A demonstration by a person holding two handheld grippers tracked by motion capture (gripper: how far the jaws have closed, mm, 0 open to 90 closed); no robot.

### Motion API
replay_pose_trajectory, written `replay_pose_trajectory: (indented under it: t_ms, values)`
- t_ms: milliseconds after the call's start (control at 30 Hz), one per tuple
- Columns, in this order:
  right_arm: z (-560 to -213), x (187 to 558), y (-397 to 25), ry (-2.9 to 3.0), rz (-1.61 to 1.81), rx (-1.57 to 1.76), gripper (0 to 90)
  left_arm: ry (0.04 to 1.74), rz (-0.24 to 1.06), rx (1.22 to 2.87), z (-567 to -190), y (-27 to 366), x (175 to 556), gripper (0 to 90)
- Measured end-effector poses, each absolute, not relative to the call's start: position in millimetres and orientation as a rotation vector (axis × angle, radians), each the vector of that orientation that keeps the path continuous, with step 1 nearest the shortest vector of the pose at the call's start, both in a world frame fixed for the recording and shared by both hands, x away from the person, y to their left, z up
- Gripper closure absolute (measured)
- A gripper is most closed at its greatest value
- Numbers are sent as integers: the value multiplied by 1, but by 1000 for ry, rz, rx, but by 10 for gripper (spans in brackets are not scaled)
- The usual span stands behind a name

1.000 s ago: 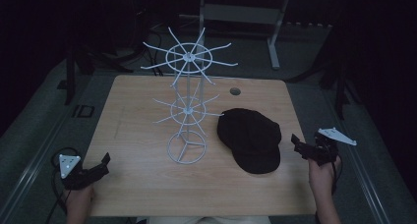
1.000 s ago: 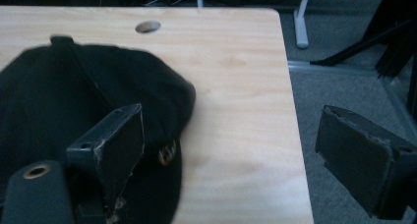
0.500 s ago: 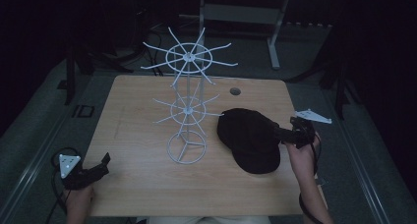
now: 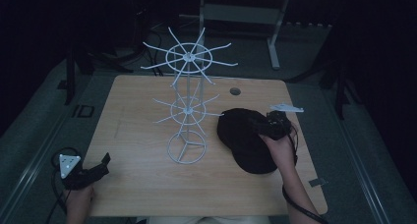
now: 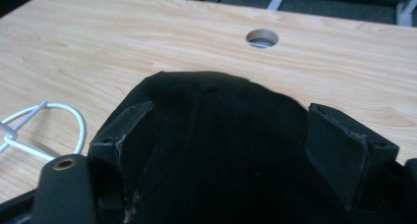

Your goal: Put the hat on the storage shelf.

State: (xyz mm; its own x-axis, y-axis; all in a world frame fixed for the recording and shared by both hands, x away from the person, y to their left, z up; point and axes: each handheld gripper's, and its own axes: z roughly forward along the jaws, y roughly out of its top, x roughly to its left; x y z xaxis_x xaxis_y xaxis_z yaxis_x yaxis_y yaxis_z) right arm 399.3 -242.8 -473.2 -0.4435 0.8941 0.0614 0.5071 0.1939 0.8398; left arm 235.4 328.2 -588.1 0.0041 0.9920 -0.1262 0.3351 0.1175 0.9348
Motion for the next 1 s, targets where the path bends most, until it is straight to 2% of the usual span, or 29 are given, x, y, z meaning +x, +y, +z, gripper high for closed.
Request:
replay_pose_trajectory:
  t_ms: [433,600,767,900,1000]
  values:
    - [-498,427,-209,2131,995,1295,192,1491,916,1368,-588,328,235,14]
    - [-504,437,-204,2143,925,1337,282,1492,914,1370,-588,328,236,15]
    - [-508,441,-200,2197,842,1335,431,1492,915,1369,-588,328,236,14]
    - [-509,442,-199,2237,820,1326,669,1494,915,1370,-588,328,236,14]
    - [-510,442,-200,2269,849,1318,797,1494,915,1369,-588,329,236,14]
